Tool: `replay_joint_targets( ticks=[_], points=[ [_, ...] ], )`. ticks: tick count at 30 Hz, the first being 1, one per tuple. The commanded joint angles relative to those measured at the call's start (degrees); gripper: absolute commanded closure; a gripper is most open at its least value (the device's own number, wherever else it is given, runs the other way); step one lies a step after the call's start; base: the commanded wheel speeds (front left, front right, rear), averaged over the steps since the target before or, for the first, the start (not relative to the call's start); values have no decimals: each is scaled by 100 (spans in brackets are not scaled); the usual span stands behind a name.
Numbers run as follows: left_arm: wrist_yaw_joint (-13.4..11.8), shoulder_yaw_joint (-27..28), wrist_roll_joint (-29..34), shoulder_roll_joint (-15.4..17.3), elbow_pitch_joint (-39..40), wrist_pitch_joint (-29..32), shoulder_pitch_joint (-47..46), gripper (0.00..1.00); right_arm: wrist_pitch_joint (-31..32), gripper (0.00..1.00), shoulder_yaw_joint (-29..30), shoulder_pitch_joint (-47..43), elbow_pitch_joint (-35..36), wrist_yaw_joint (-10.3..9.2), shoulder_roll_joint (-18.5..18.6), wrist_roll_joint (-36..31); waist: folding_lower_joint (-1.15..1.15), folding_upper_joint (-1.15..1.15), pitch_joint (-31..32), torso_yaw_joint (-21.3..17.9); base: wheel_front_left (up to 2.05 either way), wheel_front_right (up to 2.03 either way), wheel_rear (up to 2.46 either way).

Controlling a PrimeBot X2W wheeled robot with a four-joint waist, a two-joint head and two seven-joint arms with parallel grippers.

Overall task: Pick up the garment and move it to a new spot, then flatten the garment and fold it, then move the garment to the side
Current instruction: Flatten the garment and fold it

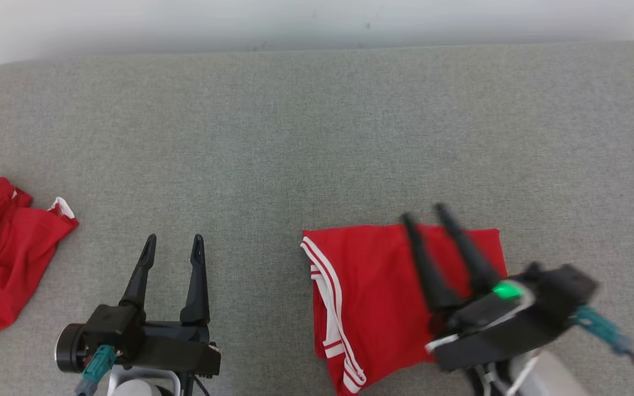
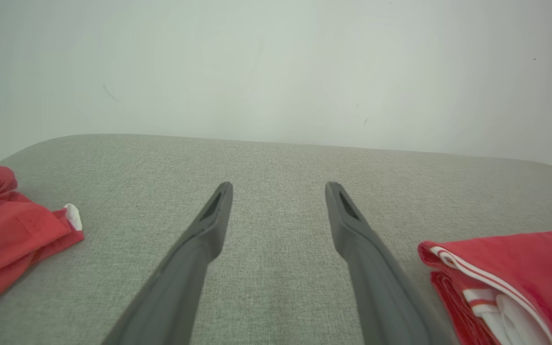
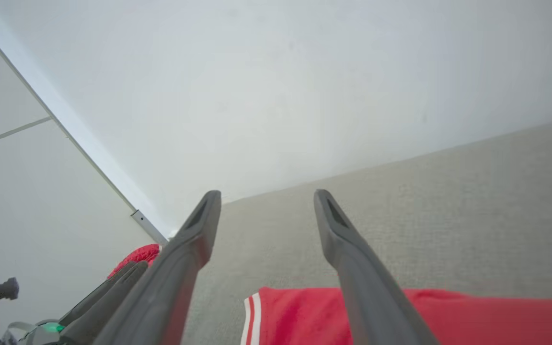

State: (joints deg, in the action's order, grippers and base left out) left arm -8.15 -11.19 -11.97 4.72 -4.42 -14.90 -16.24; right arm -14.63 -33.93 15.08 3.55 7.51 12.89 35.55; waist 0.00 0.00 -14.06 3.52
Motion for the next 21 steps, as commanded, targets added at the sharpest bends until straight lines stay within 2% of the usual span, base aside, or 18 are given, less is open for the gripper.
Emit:
replay_joint_targets(
  ticks=[1, 5, 13, 17, 21],
  points=[
    [4, 37, 28, 24, 10, -19, 90, 0, -30, 0, 306, -105, 84, -4, -13, -129, 0, 0, 24, -27, 0, 0, 0],
    [-4, 65, 40, 37, 42, -20, 126, 0, -45, 0, 1170, -281, 204, -5, -30, -440, 0, 0, 74, -67, 0, 0, 0],
    [-48, 135, 143, 107, 255, -20, 240, 0, 26, 0, 2786, -784, 145, -5, 170, -1276, 0, 0, 150, -135, 0, 0, 0],
    [-72, 140, 199, 148, 350, -20, 373, 0, 143, 0, 3216, -1131, 72, -4, 209, -1555, 0, 0, 239, -179, 0, 0, 0],
    [-95, 146, 242, 224, 377, -20, 542, 0, 274, 0, 3265, -1451, 33, -4, 196, -1755, 0, 0, 351, -229, 0, 0, 0]
  ],
)
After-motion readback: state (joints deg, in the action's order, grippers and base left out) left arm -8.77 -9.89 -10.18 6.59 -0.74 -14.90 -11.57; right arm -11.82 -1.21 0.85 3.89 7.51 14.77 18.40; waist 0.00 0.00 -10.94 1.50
